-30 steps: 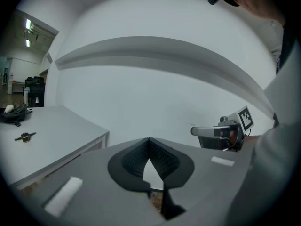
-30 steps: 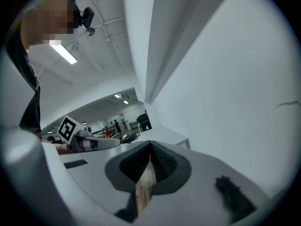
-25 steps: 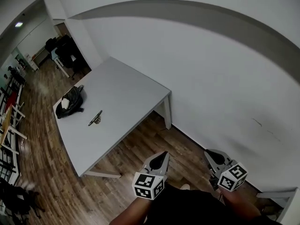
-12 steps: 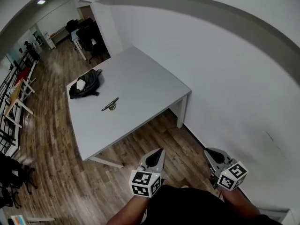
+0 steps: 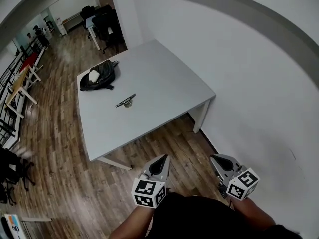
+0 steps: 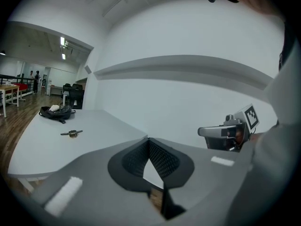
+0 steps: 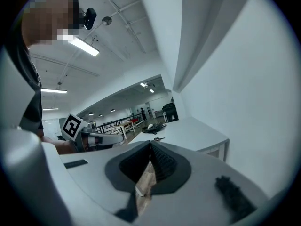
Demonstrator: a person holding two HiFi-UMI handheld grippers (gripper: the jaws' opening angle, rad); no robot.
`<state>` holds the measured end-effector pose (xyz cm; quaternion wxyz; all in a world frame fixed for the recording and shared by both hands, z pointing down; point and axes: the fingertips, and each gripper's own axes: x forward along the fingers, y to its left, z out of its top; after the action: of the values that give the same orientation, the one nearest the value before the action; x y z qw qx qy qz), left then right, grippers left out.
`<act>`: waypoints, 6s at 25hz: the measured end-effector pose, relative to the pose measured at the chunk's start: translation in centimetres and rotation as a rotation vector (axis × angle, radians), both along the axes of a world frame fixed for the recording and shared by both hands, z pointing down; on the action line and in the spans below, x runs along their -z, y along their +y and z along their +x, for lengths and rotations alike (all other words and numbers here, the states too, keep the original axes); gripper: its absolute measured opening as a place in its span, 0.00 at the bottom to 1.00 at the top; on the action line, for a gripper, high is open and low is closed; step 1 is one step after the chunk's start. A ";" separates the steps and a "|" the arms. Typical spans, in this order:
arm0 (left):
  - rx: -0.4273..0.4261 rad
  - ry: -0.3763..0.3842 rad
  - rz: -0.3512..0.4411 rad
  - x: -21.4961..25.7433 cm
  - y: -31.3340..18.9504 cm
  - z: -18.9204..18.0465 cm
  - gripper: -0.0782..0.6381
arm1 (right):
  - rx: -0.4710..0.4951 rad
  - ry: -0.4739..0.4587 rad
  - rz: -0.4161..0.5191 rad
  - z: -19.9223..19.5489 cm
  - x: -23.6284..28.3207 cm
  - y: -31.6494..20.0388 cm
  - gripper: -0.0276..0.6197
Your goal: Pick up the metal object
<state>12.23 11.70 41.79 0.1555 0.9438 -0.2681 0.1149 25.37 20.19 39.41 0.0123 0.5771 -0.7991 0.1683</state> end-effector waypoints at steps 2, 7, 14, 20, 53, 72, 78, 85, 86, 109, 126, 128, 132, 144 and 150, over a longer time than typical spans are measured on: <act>0.006 -0.008 -0.004 -0.1 -0.8 -0.7 0.12 | 0.017 -0.005 -0.004 -0.9 -0.2 -1.1 0.05; 0.028 -0.024 -0.005 0.3 -2.9 -2.7 0.12 | 0.056 -0.019 -0.007 -3.0 -0.1 -3.7 0.05; 0.060 -0.032 -0.003 -0.2 -5.7 -5.5 0.12 | 0.084 -0.023 -0.001 -5.4 -0.6 -7.1 0.05; 0.071 -0.021 -0.004 -0.1 -8.0 -6.8 0.12 | 0.096 -0.021 -0.018 -6.8 -1.0 -9.5 0.05; 0.272 -0.023 -0.134 -6.8 -18.2 -22.0 0.12 | 0.285 -0.002 -0.201 -20.7 -7.6 -20.7 0.05; 0.296 -0.015 -0.174 -9.4 -22.6 -27.6 0.12 | 0.376 0.031 -0.199 -28.4 -8.7 -28.7 0.05; 0.274 -0.016 -0.162 -9.2 -23.3 -27.9 0.12 | 0.353 0.004 -0.174 -28.9 -7.9 -30.8 0.05; 0.264 -0.009 -0.144 -8.3 -23.0 -27.7 0.12 | 0.308 0.019 -0.145 -27.6 -6.4 -31.7 0.05; 0.265 -0.010 -0.145 -8.4 -23.1 -27.7 0.12 | 0.306 0.032 -0.135 -27.4 -6.2 -31.9 0.05; 0.335 -0.115 -0.199 -12.2 -27.6 -25.4 0.12 | 0.394 0.136 -0.149 -24.7 -10.8 -41.3 0.05; 0.356 -0.167 -0.248 -15.1 -32.9 -22.6 0.12 | 0.514 0.504 -0.194 -22.9 -18.9 -48.8 0.10; 0.361 -0.170 -0.257 -15.6 -33.4 -22.5 0.12 | 0.525 0.547 -0.193 -22.8 -19.7 -49.7 0.11; 0.362 -0.167 -0.263 -16.2 -34.6 -21.7 0.12 | 0.560 0.674 -0.165 -22.3 -21.0 -51.2 0.12; 0.353 -0.150 -0.287 -17.6 -37.7 -19.3 0.12 | 0.690 1.051 -0.086 -22.4 -25.1 -55.7 0.14; 0.377 -0.163 -0.306 -18.8 -38.9 -19.5 0.12 | 0.716 1.100 -0.087 -22.5 -27.0 -58.0 0.16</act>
<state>-7.22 -27.17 60.54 0.2930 0.8303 -0.4304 0.1987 2.92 -37.81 66.45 0.4975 0.2763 -0.8114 -0.1335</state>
